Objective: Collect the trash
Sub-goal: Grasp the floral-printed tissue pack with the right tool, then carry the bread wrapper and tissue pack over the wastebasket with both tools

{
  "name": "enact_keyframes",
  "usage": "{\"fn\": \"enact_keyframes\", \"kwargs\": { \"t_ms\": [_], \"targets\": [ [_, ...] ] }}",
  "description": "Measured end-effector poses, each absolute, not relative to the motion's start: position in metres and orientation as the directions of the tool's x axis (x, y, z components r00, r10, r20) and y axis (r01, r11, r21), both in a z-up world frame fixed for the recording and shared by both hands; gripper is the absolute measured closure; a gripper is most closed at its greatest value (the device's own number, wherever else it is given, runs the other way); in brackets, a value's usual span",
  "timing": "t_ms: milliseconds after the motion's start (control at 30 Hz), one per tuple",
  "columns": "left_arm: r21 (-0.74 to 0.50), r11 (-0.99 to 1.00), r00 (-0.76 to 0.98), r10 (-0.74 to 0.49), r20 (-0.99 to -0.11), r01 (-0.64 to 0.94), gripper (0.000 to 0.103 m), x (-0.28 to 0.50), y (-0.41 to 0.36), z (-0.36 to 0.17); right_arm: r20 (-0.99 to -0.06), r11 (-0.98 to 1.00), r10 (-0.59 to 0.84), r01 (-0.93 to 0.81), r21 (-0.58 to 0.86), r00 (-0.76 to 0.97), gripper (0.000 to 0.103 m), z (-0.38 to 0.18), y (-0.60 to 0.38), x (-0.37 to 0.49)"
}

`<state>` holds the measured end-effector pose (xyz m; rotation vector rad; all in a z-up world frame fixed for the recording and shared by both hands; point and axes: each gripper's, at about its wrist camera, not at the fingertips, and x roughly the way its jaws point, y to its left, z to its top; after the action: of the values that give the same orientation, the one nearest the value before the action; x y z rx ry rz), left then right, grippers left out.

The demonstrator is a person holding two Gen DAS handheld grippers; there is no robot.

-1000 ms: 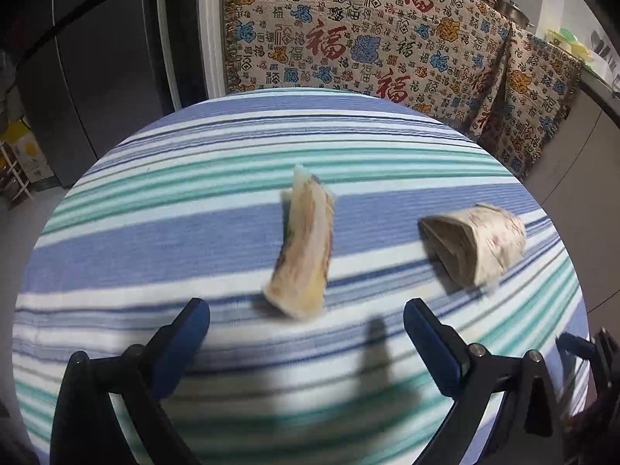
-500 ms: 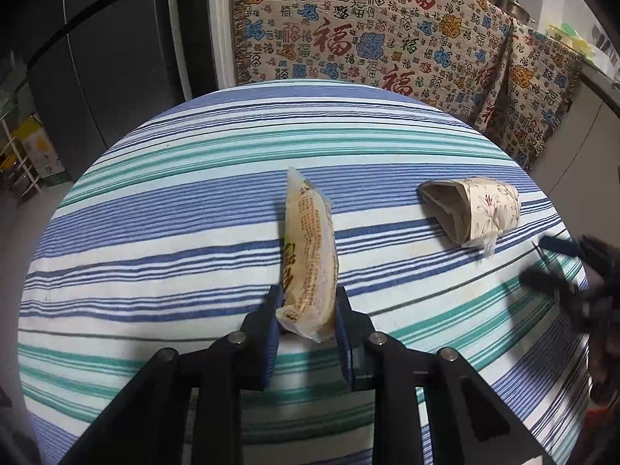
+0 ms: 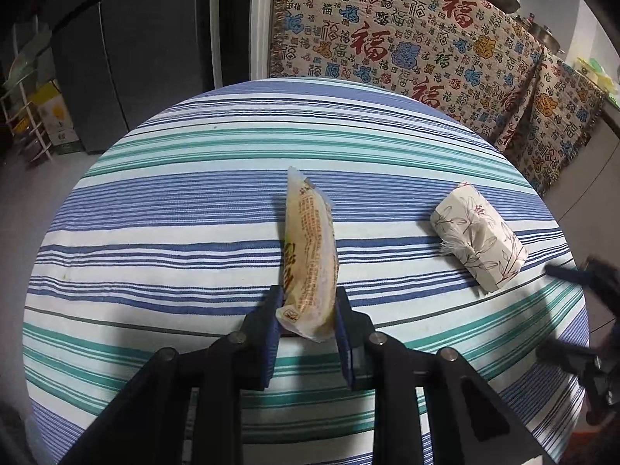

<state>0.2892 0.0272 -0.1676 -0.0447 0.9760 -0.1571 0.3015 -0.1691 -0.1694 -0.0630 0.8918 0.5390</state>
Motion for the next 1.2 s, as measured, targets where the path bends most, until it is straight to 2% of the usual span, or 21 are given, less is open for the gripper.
{"fn": "enact_keyframes", "kwargs": {
  "t_ms": [67,133,233,333,400,433,533,900,1033,1200],
  "targets": [
    [-0.099,0.988,0.553,-0.149,-0.82,0.119,0.077,0.289,0.025,-0.168,-0.753,0.91,0.31,-0.41,0.058,0.58,0.002,-0.165,-0.169,0.31],
    [-0.102,0.987,0.556,-0.154,-0.817,0.124,0.077,0.287,0.023,-0.168,-0.764,0.905,0.321,-0.418,0.074,0.56,0.003,-0.163,-0.164,0.322],
    [-0.097,0.987,0.561,-0.154,-0.814,0.129,0.077,0.286,0.022,-0.169,-0.797,0.906,0.255,-0.423,-0.001,0.548,0.004,-0.165,-0.144,0.341],
    [-0.085,0.987,0.565,-0.149,-0.811,0.138,0.077,0.284,0.02,-0.169,-0.832,0.899,0.207,-0.435,-0.044,0.514,0.011,-0.175,-0.126,0.362],
    [-0.085,0.985,0.566,-0.155,-0.81,0.148,0.077,0.282,0.018,-0.17,-0.871,0.903,0.157,-0.425,-0.064,0.466,0.036,-0.186,-0.12,0.374],
    [-0.089,0.984,0.564,-0.161,-0.81,0.154,0.077,0.281,0.017,-0.17,-0.886,0.911,0.113,-0.403,-0.088,0.45,0.041,-0.19,-0.122,0.378],
    [-0.1,0.979,0.563,-0.183,-0.806,0.175,0.077,0.279,0.011,-0.168,-0.887,0.934,0.132,-0.355,-0.038,0.443,0.048,-0.184,-0.137,0.377],
    [-0.145,0.922,0.533,-0.331,-0.779,0.36,0.078,0.236,-0.067,-0.148,-0.841,0.966,0.241,-0.205,0.159,0.484,0.048,-0.155,-0.228,0.288],
    [-0.148,0.878,0.508,-0.393,-0.767,0.455,0.078,0.207,-0.118,-0.134,-0.826,0.972,0.235,-0.102,0.213,0.512,0.048,-0.146,-0.292,0.239],
    [-0.223,0.796,0.432,-0.513,-0.742,0.562,0.078,0.169,-0.194,-0.112,-0.812,0.972,0.158,0.057,0.229,0.562,0.047,-0.132,-0.387,0.17]
  ]
}}
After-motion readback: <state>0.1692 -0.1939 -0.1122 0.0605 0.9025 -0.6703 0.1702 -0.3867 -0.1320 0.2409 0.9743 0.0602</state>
